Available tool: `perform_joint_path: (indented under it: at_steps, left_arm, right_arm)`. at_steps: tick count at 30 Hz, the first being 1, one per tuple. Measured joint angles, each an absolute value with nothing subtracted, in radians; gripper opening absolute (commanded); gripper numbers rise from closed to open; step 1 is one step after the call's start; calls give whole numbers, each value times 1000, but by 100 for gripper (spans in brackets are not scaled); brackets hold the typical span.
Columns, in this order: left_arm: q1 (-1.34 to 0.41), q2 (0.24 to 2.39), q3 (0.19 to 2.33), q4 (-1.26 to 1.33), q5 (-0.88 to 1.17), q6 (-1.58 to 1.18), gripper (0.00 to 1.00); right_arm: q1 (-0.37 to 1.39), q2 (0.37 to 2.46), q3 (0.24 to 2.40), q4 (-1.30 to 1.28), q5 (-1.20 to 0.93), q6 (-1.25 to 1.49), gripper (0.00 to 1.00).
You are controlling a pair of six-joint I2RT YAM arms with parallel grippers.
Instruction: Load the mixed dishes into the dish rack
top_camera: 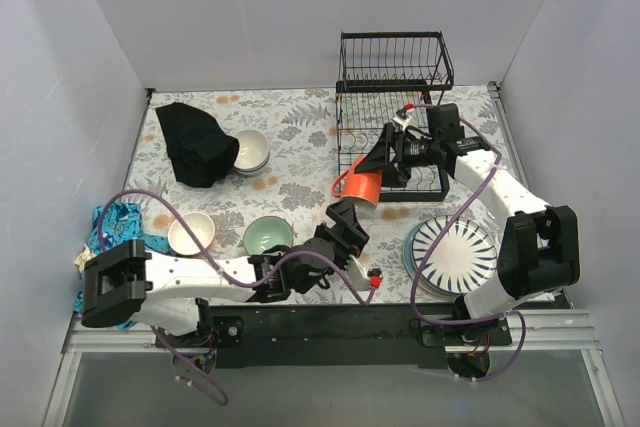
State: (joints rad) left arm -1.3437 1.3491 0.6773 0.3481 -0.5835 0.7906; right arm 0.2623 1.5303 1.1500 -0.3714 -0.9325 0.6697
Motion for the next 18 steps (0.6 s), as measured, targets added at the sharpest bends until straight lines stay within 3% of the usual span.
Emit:
perform_joint_path:
  at_steps: [7, 8, 14, 18]
  left_arm:
    - [-1386, 1103, 662, 145, -492, 605, 89]
    - [-1390, 1069, 663, 105, -473, 576, 98]
    - [-1396, 836, 695, -175, -349, 383, 98]
    - [-1397, 781, 770, -263, -375, 284, 98]
  right_arm:
    - [262, 1530, 1161, -372, -863, 543, 17]
    - [262, 1530, 1170, -376, -852, 527, 16]
    - [262, 1518, 1215, -393, -764, 381, 15]
    - [262, 1474, 1206, -389, -667, 268, 14]
